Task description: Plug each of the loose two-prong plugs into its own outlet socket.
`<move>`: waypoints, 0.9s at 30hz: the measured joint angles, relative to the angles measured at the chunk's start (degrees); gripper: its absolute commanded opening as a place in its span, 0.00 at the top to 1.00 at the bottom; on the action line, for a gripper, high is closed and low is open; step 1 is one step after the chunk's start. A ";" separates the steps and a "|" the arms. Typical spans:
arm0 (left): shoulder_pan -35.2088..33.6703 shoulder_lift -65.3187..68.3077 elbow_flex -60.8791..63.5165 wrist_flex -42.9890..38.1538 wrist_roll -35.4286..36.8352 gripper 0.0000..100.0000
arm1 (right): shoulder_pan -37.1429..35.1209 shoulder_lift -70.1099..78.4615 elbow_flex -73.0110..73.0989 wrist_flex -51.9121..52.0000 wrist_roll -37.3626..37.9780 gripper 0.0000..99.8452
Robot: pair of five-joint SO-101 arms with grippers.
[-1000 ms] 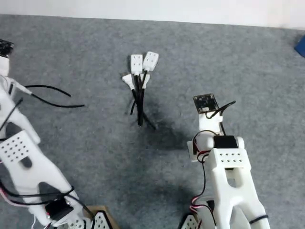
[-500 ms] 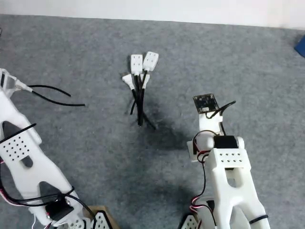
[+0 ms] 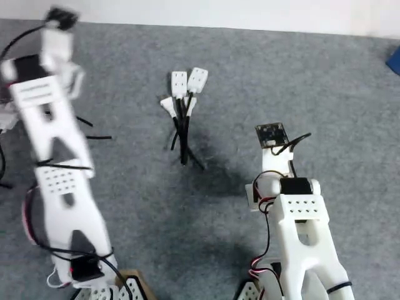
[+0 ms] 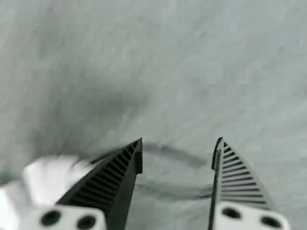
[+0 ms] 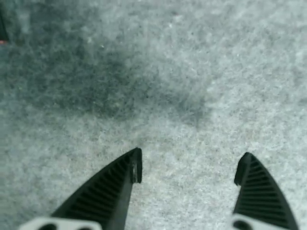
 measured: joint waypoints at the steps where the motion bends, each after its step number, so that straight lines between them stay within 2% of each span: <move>1: 3.16 -0.53 -0.09 -0.35 2.37 0.77 | 0.00 0.00 0.00 0.00 -0.97 0.69; 6: 19.43 0.09 5.80 -11.25 14.86 0.77 | 0.00 0.00 0.00 -0.53 -2.46 0.69; 10: 27.34 2.81 15.30 -22.86 21.19 0.77 | 0.00 0.00 0.18 -0.53 -2.46 0.69; 15: 28.22 6.24 22.59 -32.26 23.47 0.77 | 0.00 0.00 0.18 -0.53 -2.46 0.69; 27: 27.96 13.27 22.95 -40.35 22.24 0.77 | 0.00 -0.53 1.76 -0.53 -2.46 0.69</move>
